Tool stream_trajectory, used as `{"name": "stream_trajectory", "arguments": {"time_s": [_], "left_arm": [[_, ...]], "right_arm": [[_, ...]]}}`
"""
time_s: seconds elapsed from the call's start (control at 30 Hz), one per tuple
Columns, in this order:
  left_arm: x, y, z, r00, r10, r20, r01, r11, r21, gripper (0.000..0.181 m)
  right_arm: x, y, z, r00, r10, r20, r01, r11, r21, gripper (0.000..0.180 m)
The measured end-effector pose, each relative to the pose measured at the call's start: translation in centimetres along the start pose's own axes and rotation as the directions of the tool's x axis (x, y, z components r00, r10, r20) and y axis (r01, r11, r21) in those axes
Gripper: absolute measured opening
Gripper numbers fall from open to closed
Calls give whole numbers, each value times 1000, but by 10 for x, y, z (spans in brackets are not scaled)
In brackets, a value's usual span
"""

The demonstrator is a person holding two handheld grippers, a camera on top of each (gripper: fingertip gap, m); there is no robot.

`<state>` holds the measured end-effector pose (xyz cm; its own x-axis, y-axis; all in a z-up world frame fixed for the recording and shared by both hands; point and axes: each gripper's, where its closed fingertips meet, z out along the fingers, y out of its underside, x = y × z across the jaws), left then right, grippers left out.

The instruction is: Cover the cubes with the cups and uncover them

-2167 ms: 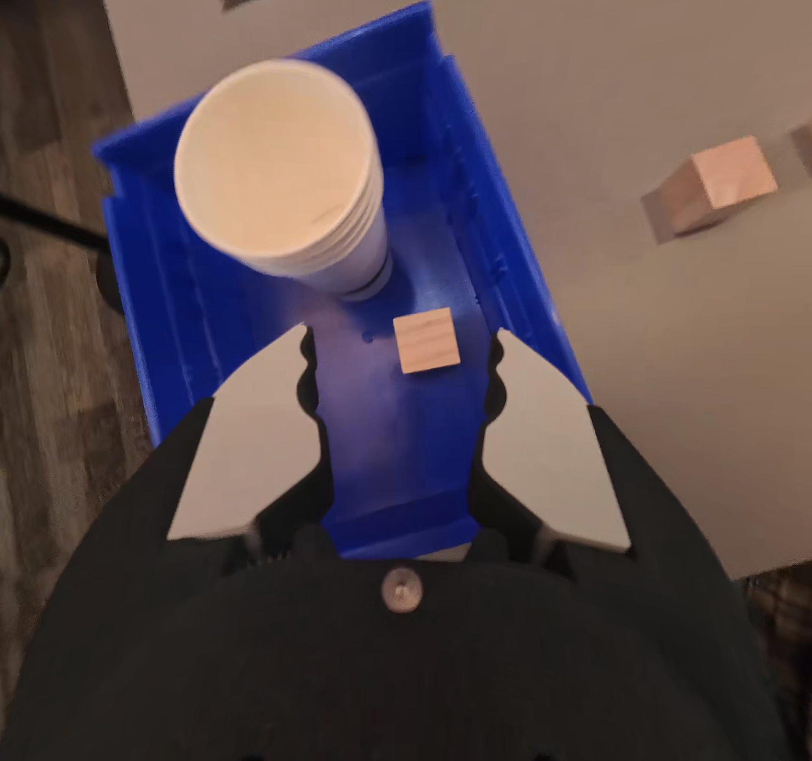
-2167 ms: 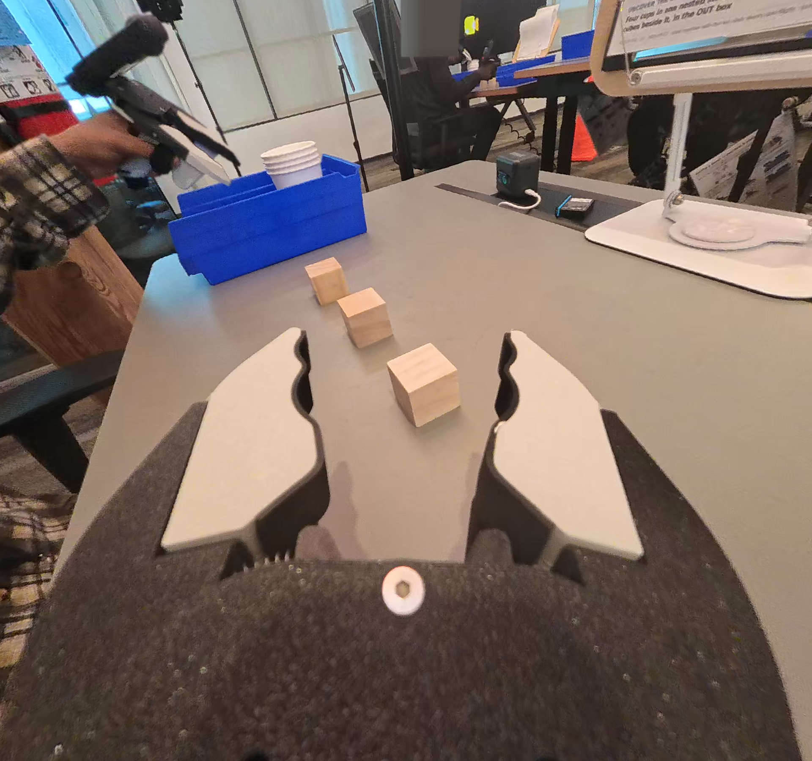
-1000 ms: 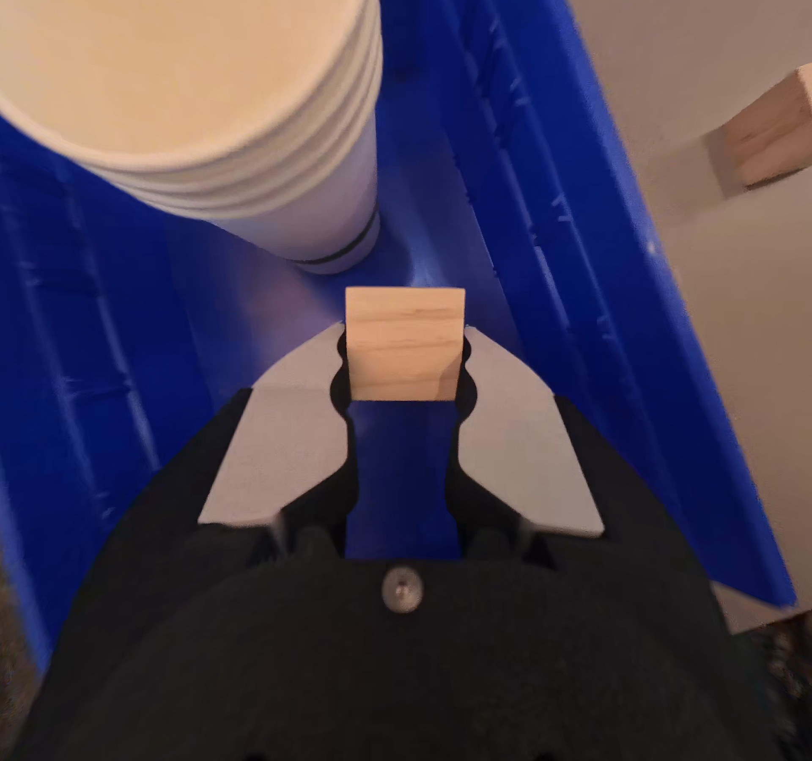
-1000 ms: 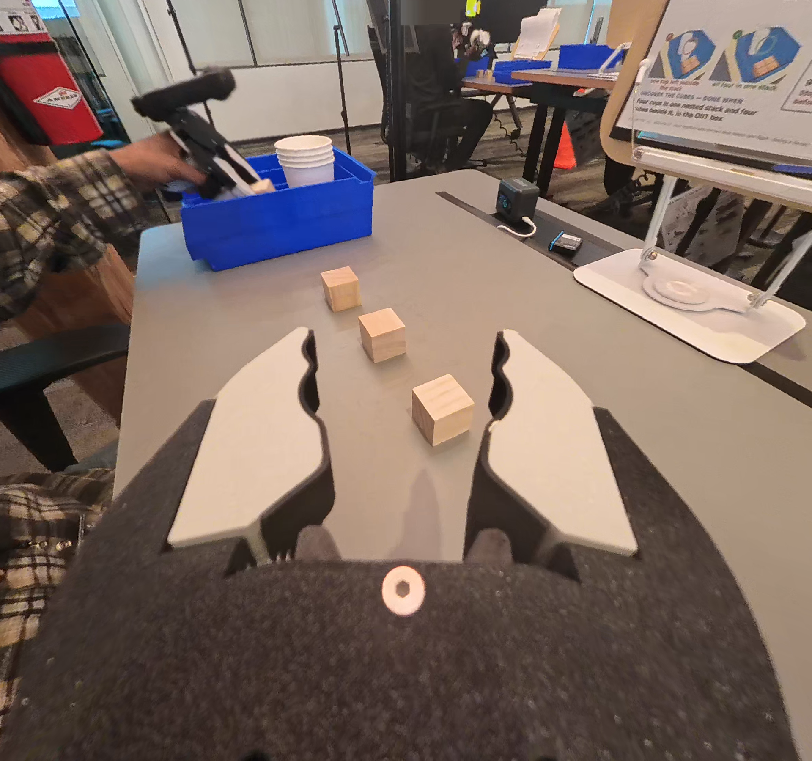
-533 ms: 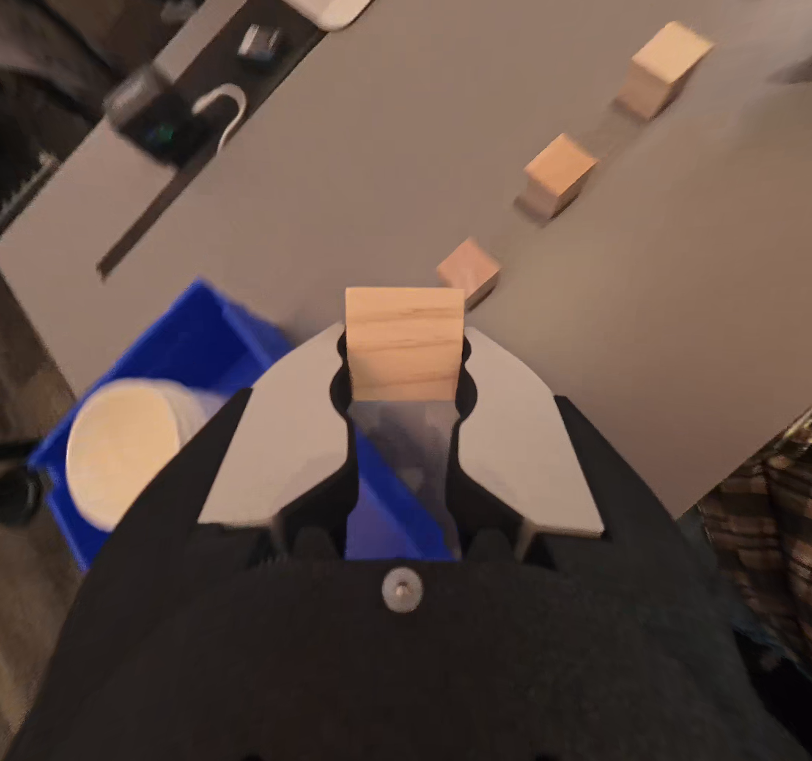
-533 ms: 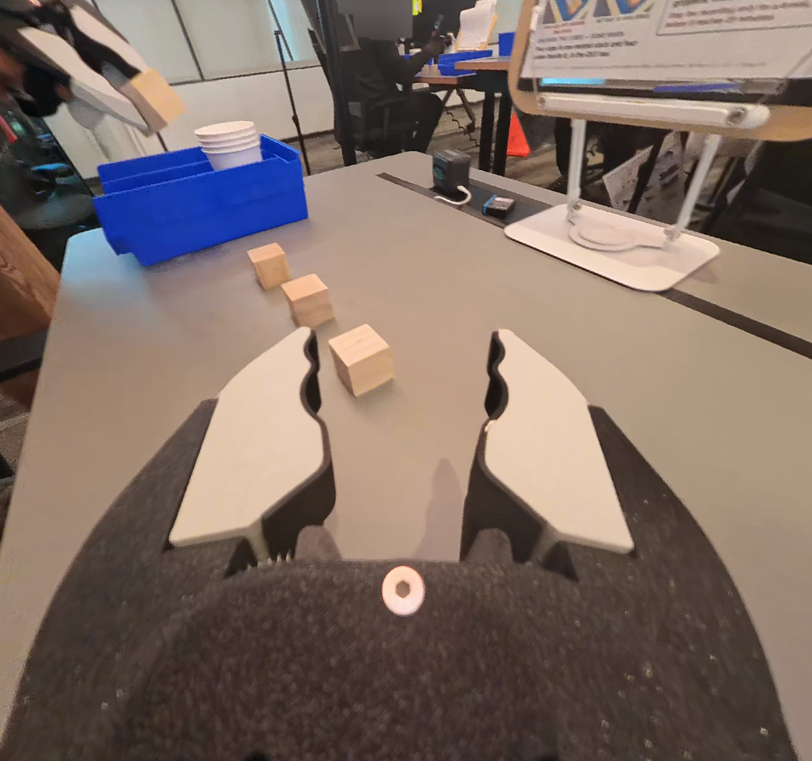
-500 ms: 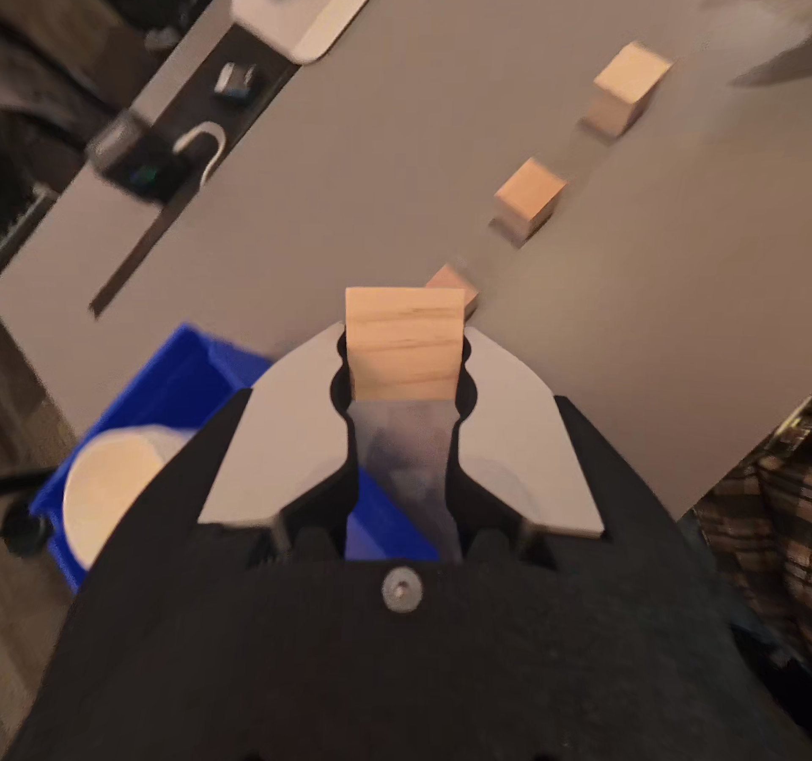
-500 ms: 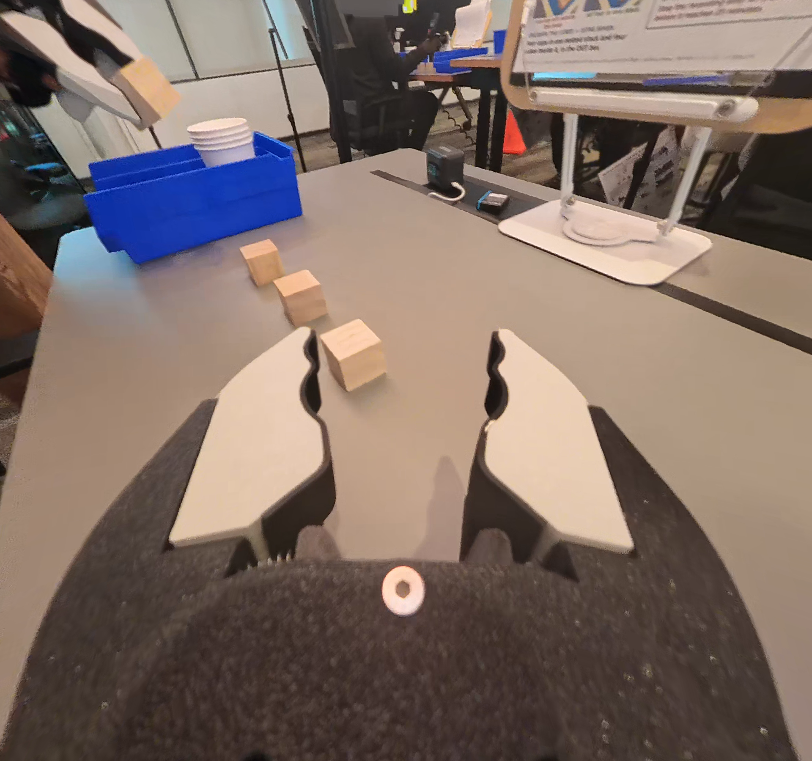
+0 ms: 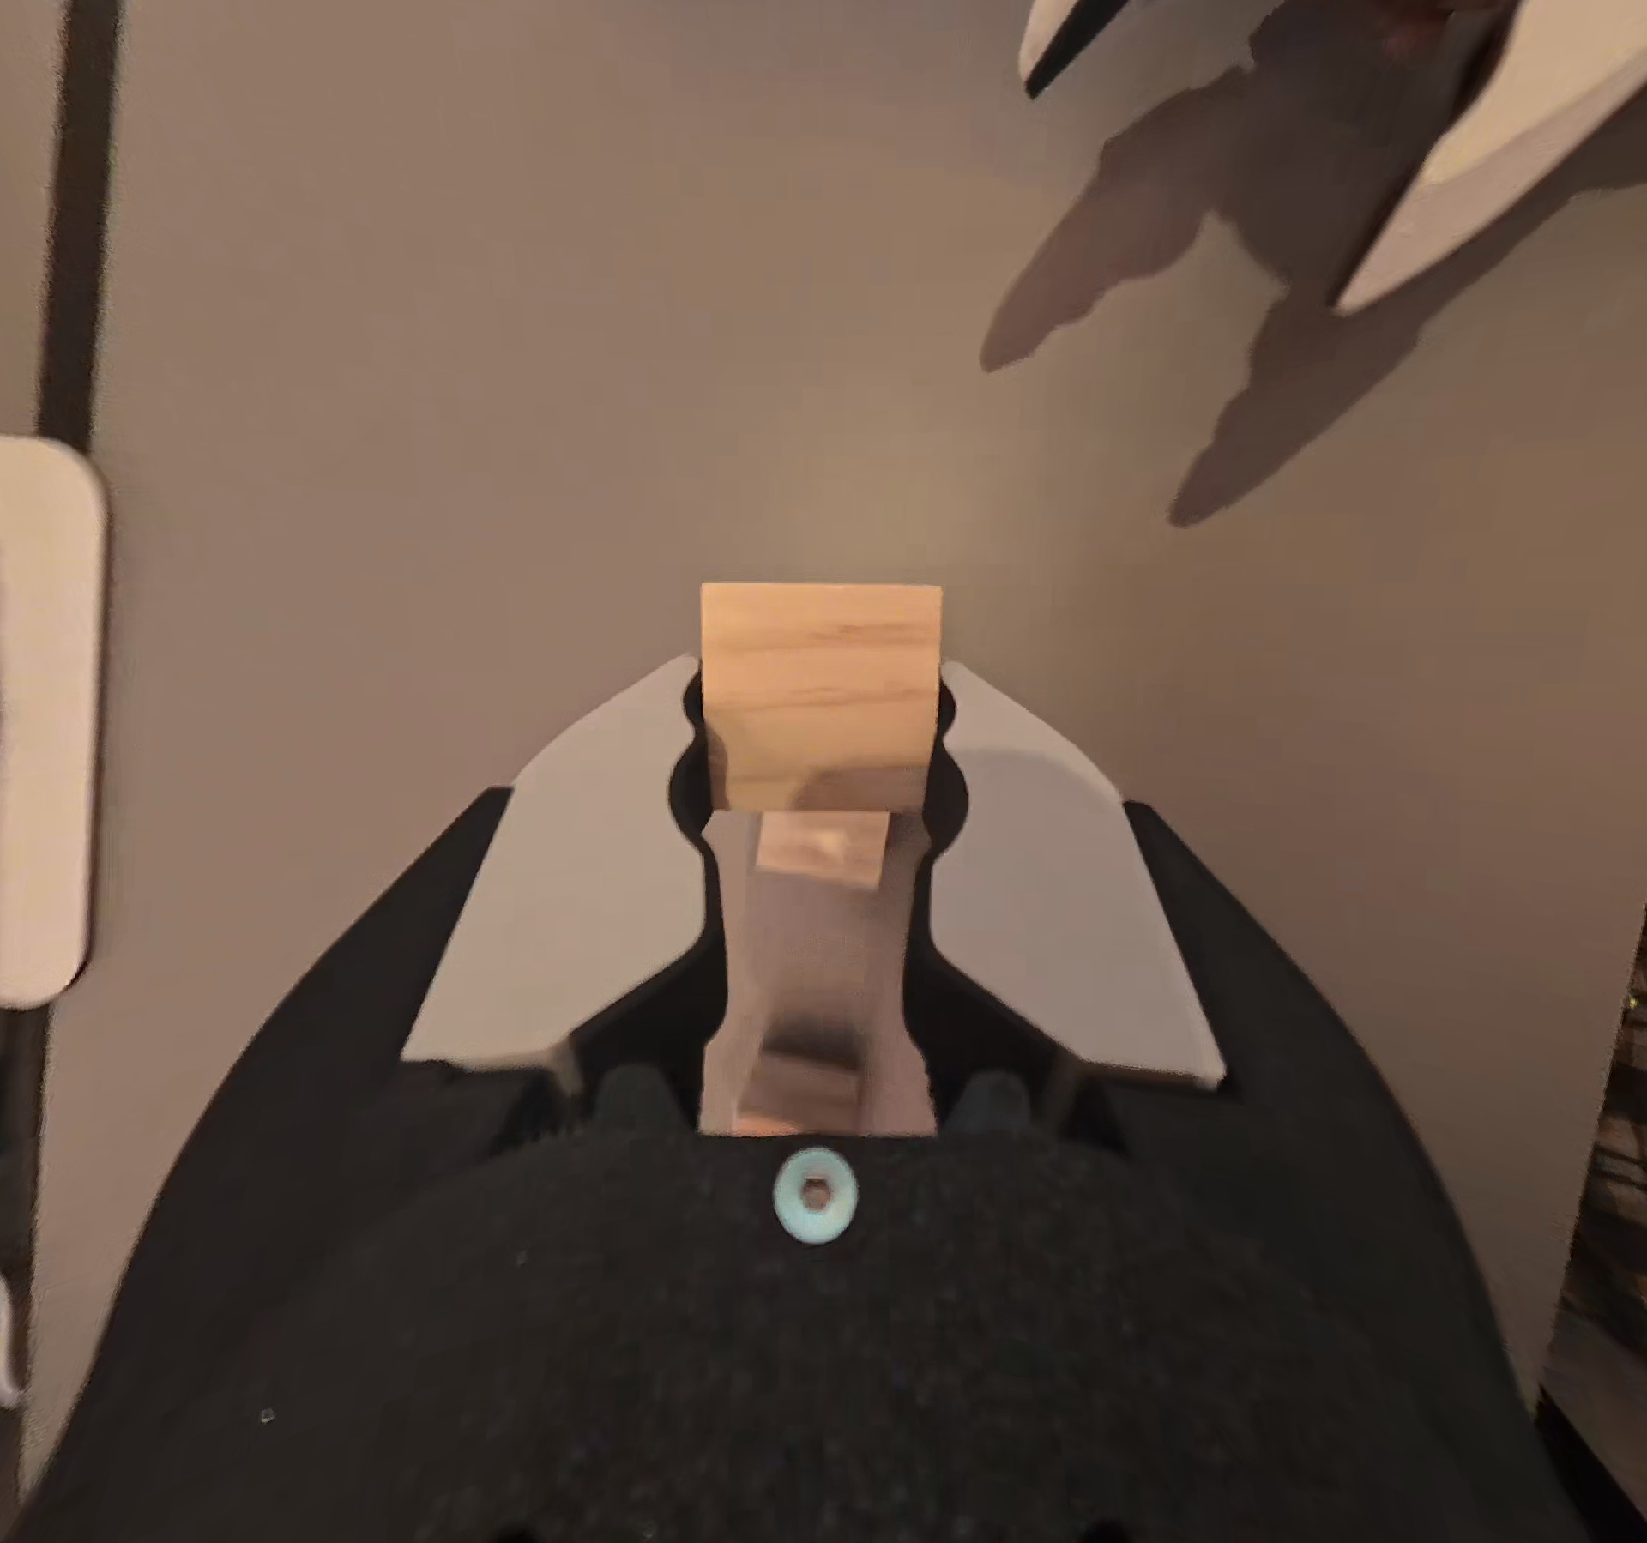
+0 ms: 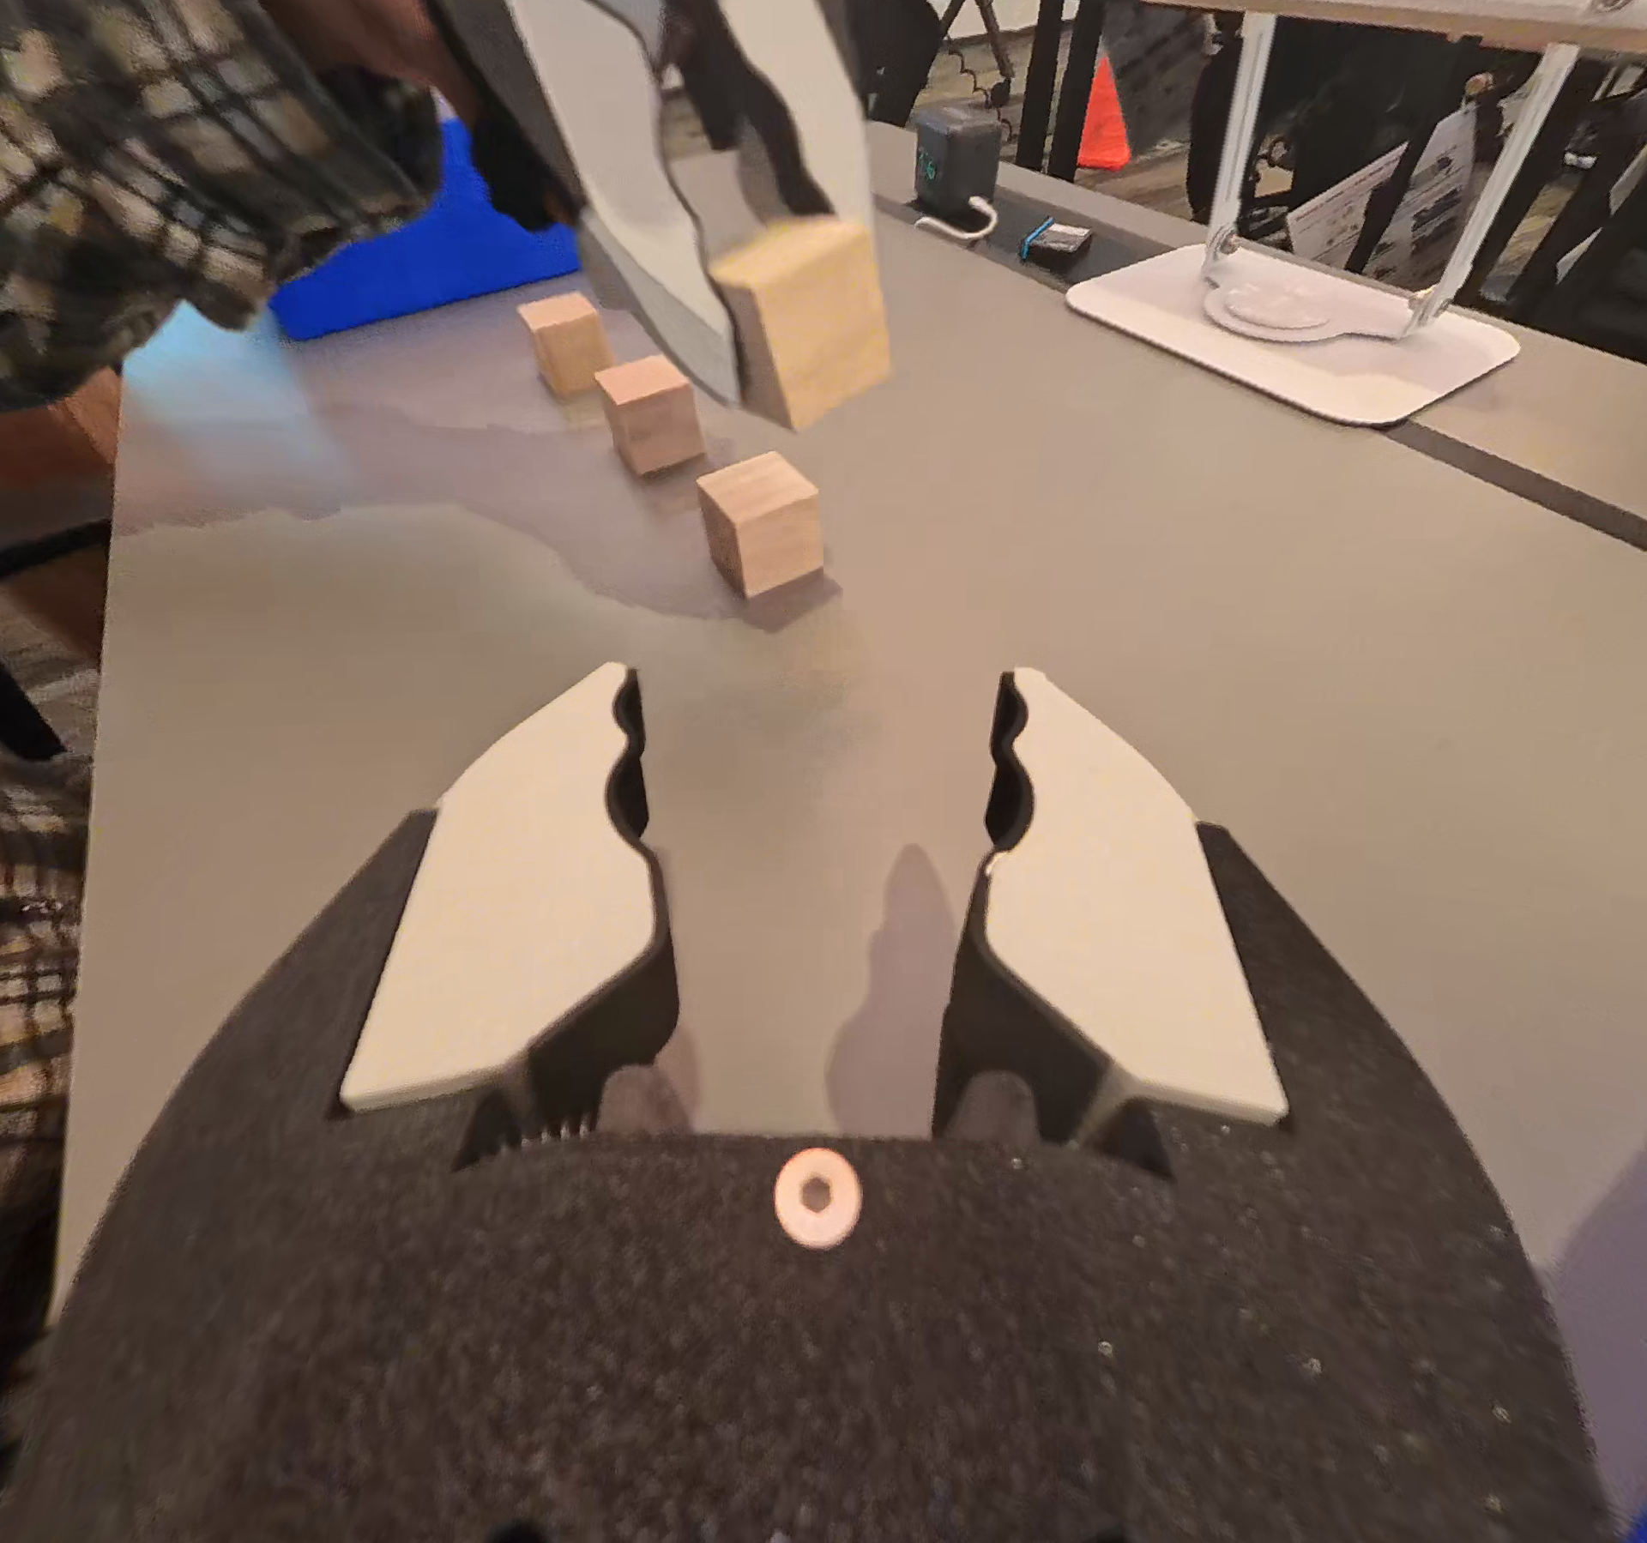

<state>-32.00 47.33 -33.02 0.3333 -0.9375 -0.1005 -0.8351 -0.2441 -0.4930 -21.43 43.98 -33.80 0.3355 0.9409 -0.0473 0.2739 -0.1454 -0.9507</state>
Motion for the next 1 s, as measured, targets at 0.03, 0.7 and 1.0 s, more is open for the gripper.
{"name": "stream_trajectory", "arguments": {"time_s": [0.03,0.7,1.0], "left_arm": [[3,-4,13,1000,7,-21,-7,1000,-7,44],[21,-17,110,979,44,-198,-71,989,-127,44],[19,-17,118,981,49,-190,-75,989,-127,44]], "right_arm": [[-2,2,-3,1000,-4,1,4,1000,-8,74],[0,13,-21,999,49,7,-49,999,3,74],[1,11,-23,998,56,10,-56,998,14,74]]}}
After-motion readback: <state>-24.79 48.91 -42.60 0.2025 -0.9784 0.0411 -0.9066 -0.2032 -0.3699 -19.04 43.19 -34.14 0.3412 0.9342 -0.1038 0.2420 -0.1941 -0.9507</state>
